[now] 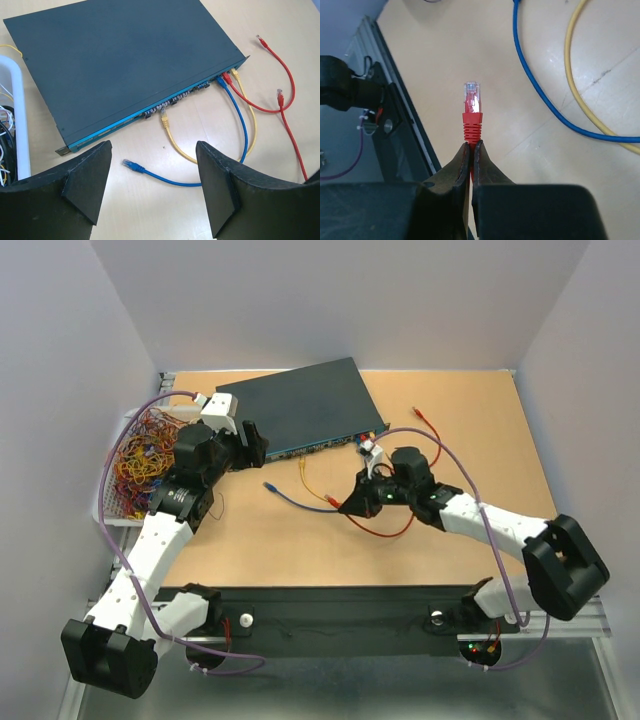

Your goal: Insert the plug into the switch port

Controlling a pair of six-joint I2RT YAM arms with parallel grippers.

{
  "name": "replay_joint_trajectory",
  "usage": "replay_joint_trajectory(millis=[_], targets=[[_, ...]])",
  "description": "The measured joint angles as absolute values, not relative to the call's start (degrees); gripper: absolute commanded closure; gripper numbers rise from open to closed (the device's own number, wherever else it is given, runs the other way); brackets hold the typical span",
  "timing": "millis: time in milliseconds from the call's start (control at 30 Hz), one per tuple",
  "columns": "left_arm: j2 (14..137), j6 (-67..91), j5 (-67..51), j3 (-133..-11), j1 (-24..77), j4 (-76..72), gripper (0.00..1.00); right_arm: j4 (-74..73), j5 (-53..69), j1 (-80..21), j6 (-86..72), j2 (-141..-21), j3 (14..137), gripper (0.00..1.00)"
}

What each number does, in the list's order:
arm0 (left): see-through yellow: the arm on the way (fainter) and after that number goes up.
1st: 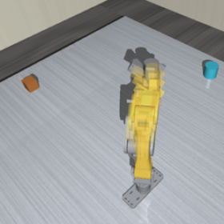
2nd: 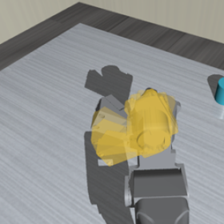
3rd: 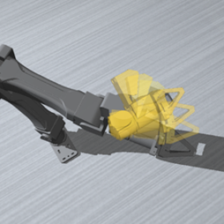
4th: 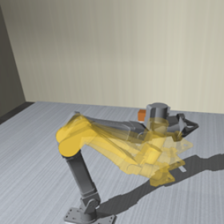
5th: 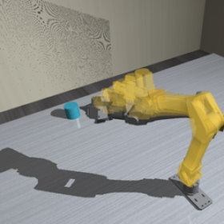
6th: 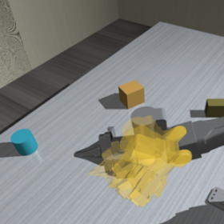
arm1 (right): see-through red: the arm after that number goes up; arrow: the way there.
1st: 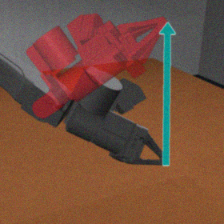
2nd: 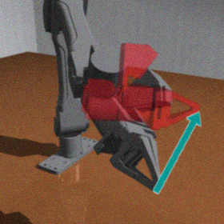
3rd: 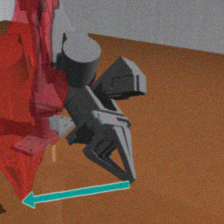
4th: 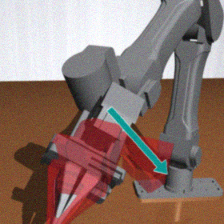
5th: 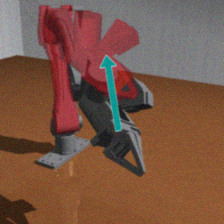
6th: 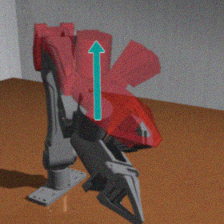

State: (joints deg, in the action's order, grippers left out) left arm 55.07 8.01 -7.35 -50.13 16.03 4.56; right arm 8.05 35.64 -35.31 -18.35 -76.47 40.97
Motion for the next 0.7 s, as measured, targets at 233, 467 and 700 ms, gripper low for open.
replay_joint_trajectory(millis=[233,467,700], targets=[[55.0,8.01,-7.33,-50.13,16.03,4.56,0.21,6.9,21.98,-43.68,-19.2,-91.55,51.96,1.0],[54.89,8.01,-7.31,-50.13,16.01,4.56,0.21,3.86,7.86,-48.25,-20.56,-104.25,66.87,0.99],[54.02,7.99,-6.81,-50.13,16.03,4.54,0.21,0.08,-0.75,-48.47,-20.67,-115.81,80.82,1.0]])
